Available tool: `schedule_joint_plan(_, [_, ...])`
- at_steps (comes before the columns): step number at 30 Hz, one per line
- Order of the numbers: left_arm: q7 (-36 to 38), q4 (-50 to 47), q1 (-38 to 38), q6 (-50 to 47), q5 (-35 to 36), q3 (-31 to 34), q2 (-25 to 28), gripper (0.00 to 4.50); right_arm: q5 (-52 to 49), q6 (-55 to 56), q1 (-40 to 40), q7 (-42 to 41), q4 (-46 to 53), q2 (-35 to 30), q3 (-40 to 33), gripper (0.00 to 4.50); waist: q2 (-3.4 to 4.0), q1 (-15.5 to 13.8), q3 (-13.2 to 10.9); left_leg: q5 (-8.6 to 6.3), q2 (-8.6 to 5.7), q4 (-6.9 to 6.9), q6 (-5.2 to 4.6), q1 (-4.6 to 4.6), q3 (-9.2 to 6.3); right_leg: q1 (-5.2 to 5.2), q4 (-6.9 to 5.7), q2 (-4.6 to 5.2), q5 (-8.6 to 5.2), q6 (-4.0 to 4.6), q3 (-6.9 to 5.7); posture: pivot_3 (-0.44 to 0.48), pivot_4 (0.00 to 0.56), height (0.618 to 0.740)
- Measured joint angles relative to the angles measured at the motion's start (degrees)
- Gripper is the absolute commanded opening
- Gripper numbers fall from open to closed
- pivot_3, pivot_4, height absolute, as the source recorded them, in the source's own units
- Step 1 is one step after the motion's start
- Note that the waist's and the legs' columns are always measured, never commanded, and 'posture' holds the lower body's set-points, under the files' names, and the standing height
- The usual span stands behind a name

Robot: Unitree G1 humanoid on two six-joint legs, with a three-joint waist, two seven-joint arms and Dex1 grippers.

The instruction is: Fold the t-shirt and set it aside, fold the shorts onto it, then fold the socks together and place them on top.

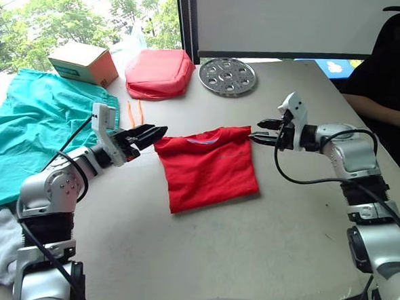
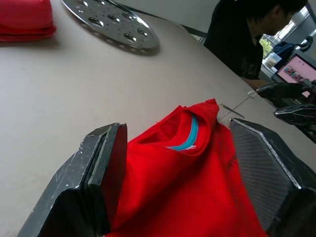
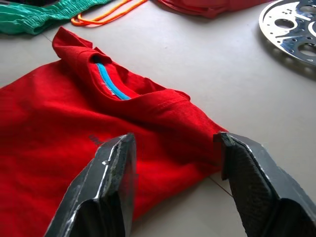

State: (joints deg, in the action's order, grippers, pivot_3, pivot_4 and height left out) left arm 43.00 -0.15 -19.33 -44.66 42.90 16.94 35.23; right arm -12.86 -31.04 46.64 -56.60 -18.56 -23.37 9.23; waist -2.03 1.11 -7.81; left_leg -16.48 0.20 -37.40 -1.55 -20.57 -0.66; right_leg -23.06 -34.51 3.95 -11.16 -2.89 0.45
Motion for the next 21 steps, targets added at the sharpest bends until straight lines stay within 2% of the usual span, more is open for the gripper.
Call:
schedule_joint_plan(2, [-0.05,-1.24,1.17,-0.03,-0.86,-2.16,-0.38,1.96,0.84,0.07,0.51,1.28,-1.46,2.21,1.15,0.33,0.0,-0.06,0.01,0.04,-0.04,0.0,0.05,0.01,0.0,-0.01,-0.04,-0.03,-0.01,0.01,0.02,0.0,0.15,0.74])
schedule_joint_plan(3, [-0.14,-2.02,2.13,0.03,-1.85,-3.98,-0.52,1.44,1.51,0.02,1.58,2.65,-4.06,4.14,1.46,0.0,0.01,-0.05,0.0,0.05,-0.05,-0.01,0.06,0.01,0.04,-0.02,-0.08,-0.04,-0.01,0.02,0.06,0.0,0.15,0.74])
schedule_joint_plan(6, [-1.53,-3.19,4.0,0.14,-4.71,-8.12,-1.91,0.06,2.79,-0.04,5.06,5.04,-10.44,7.97,1.74,0.0,0.03,-0.31,-0.02,0.13,-0.09,-0.01,0.18,-0.1,-0.01,-0.11,-0.09,-0.05,-0.01,0.02,0.03,0.0,0.15,0.74])
schedule_joint_plan(12, [-8.11,1.15,1.21,2.52,-9.36,-8.35,-6.54,0.06,5.18,2.68,10.96,9.3,-22.33,14.35,1.62,0.0,0.0,-0.35,0.01,0.2,-0.13,0.01,0.32,-0.16,-0.11,-0.1,-0.04,-0.08,-0.01,0.02,-0.09,0.0,0.15,0.74])
schedule_joint_plan(15, [-9.75,3.32,0.58,3.02,-11.89,-8.6,-7.23,0.06,8.16,9.24,12.97,15.68,-32.59,16.5,1.45,0.0,0.02,-0.24,0.0,0.21,-0.25,0.03,0.32,-0.15,-0.09,-0.1,-0.08,-0.09,-0.01,0.01,-0.07,0.0,0.15,0.74])
schedule_joint_plan(19, [-9.38,3.6,0.59,4.24,-13.57,-8.78,-7.19,0.06,9.96,19.27,13.43,23.41,-40.62,16.99,-0.89,0.0,0.03,-0.15,-0.01,0.21,-0.31,0.07,0.33,-0.15,-0.1,-0.1,-0.07,-0.08,-0.01,0.02,-0.07,0.0,0.15,0.74])
schedule_joint_plan(21, [-9.27,4.04,0.6,4.62,-13.71,-8.54,-7.19,0.06,10.22,23.98,13.43,24.41,-41.78,16.54,-1.89,0.0,0.05,0.04,-0.02,0.22,-0.31,0.07,0.34,-0.13,-0.09,-0.1,-0.06,-0.08,-0.01,0.01,-0.05,0.0,0.15,0.74])
